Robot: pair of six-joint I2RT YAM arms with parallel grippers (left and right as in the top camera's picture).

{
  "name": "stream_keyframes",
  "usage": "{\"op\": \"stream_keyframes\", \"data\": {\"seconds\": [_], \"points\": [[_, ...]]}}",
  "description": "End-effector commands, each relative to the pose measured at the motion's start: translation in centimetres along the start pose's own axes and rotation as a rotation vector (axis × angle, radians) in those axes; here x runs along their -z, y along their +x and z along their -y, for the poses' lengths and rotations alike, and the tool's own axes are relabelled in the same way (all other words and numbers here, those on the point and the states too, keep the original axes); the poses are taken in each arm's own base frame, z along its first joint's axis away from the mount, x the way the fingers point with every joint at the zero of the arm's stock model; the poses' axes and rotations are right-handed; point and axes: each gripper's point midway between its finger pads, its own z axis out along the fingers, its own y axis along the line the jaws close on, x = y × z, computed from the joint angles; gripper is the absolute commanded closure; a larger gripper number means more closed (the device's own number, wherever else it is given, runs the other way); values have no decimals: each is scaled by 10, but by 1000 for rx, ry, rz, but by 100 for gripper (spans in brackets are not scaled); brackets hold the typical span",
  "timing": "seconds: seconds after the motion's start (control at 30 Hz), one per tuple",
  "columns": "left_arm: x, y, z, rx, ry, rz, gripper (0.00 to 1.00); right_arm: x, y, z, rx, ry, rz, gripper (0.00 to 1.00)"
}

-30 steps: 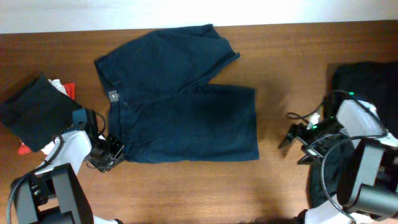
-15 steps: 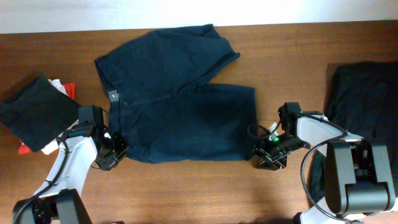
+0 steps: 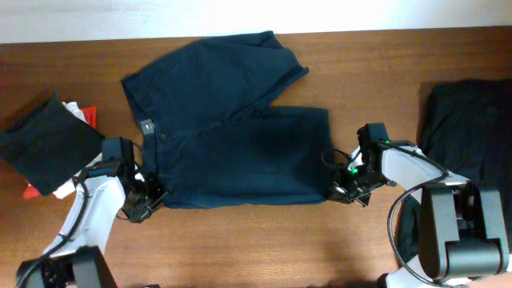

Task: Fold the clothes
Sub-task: 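Lift and stretch the shorts between both grippers, laying them lengthwise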

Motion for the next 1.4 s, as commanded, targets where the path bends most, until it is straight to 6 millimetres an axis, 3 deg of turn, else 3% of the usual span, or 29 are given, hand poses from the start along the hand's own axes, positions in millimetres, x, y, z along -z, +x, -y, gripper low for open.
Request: {"op": "stream_keyframes", "data": {"seconds": [0.0, 0.07, 0.17, 0.23, 0.37, 0.47, 0.5, 0.57, 0.7, 0.77, 0.9, 0.97, 1.07, 1.13, 1.23, 1.3, 1.33, 1.37], "points": [[23, 3, 1, -80, 21, 66, 100, 71, -36, 9, 34, 133, 222, 96], [48, 6, 7, -145, 69, 132, 100, 131, -42, 4, 46, 144, 343, 96], [82, 9, 16, -218, 127, 228, 100, 190, -34, -9, 80, 106, 474, 96], [108, 19, 31, -309, 222, 269, 100, 228, -17, -17, 118, 93, 569, 96], [161, 37, 36, -336, 281, 347, 100, 288, 12, -14, 131, 123, 772, 96], [194, 45, 38, -349, 304, 405, 100, 336, 22, -26, 164, 96, 930, 96], [201, 45, 39, -333, 316, 422, 100, 350, 19, -35, 199, 82, 979, 96], [196, 40, 36, -249, 304, 409, 100, 363, 5, -47, 257, 71, 1042, 96], [170, 21, 36, -98, 251, 310, 100, 342, -41, -72, 321, 28, 976, 96], [143, 12, 36, 7, 200, 195, 100, 310, -82, -89, 343, -23, 890, 96], [103, -11, 40, 35, 140, 100, 100, 255, -129, -116, 411, -59, 785, 96], [76, -33, 48, 45, 129, 81, 100, 222, -152, -135, 452, -64, 761, 96], [48, -48, 50, 66, 108, 52, 100, 200, -168, -157, 501, -82, 770, 96], [16, -54, 47, 79, 72, -4, 99, 185, -182, -174, 539, -104, 795, 96], [-4, -61, 47, 92, 63, -20, 98, 171, -191, -188, 569, -119, 808, 96], [-7, -67, 50, 88, 73, -5, 90, 160, -196, -198, 594, -132, 817, 95], [-7, -70, 52, 85, 80, 7, 79, 155, -198, -202, 602, -136, 818, 79], [-6, -75, 55, 83, 99, 26, 76, 151, -199, -206, 626, -136, 824, 72]]}}
